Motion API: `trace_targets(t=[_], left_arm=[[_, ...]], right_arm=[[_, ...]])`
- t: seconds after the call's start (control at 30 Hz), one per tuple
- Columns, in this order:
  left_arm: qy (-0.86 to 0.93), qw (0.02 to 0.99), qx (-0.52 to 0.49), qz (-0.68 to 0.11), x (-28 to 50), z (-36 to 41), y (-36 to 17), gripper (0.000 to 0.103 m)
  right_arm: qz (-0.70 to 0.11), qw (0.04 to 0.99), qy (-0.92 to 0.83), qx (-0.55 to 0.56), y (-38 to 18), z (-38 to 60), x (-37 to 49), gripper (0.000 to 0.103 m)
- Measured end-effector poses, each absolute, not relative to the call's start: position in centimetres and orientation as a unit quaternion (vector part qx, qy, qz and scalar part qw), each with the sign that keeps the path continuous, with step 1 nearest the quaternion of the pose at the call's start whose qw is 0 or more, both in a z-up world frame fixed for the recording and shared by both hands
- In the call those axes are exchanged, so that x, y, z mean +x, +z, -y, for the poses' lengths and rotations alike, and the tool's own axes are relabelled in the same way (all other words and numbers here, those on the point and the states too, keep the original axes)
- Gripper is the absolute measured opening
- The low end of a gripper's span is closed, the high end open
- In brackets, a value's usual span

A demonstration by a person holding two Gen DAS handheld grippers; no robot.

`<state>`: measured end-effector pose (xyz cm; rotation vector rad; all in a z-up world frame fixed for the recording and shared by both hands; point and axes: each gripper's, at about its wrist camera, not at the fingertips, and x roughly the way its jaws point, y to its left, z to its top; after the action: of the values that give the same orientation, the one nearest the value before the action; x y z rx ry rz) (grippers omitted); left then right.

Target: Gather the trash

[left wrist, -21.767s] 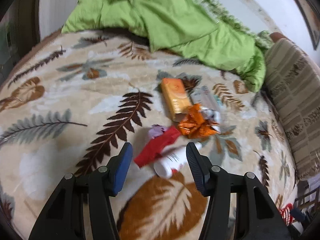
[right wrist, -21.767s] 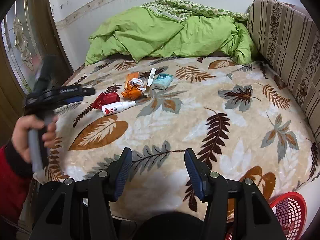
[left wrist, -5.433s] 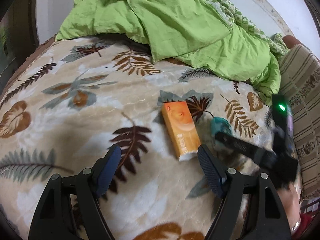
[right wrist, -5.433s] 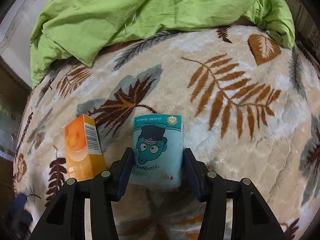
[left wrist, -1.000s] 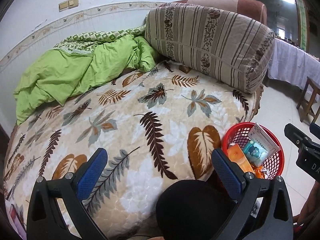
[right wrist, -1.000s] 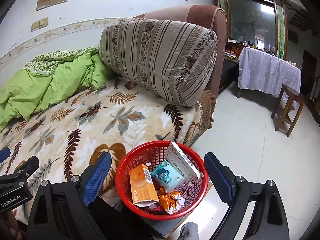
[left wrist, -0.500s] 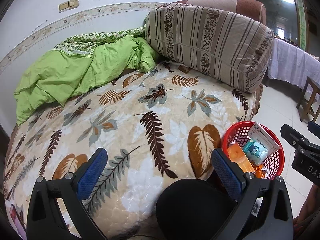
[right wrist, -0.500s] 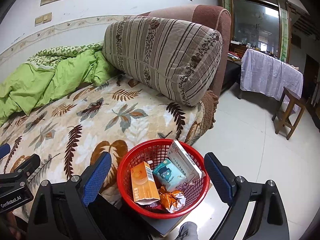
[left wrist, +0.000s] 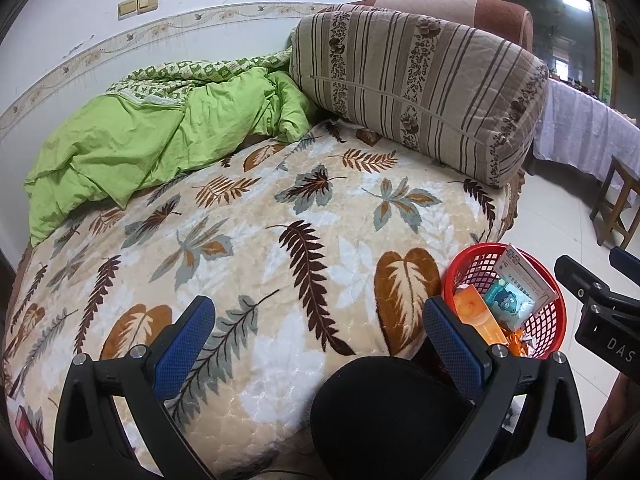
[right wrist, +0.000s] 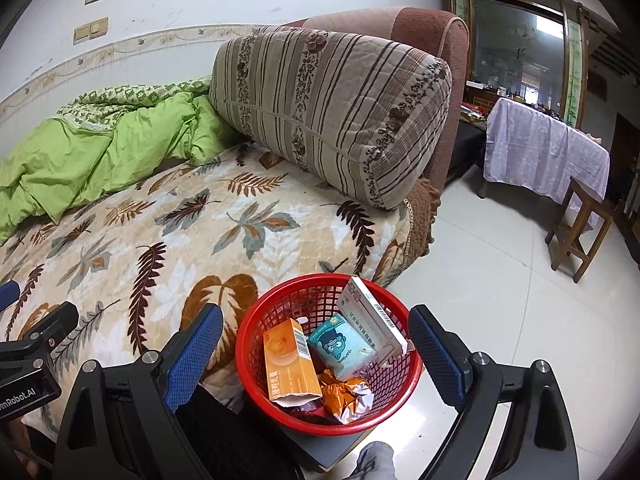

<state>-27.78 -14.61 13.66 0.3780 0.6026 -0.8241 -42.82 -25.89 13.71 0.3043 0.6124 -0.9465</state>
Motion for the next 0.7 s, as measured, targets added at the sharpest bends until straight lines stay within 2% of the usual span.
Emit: trace_targets(t=[0.7], left_arm=[[-0.390,0.856,0.188,-0.282,-27.83,14.67,13.51,0.103]], right_arm=[[-0.294,0.834,-0.445,0.146,13.53,25.92,-42.63,0.095]])
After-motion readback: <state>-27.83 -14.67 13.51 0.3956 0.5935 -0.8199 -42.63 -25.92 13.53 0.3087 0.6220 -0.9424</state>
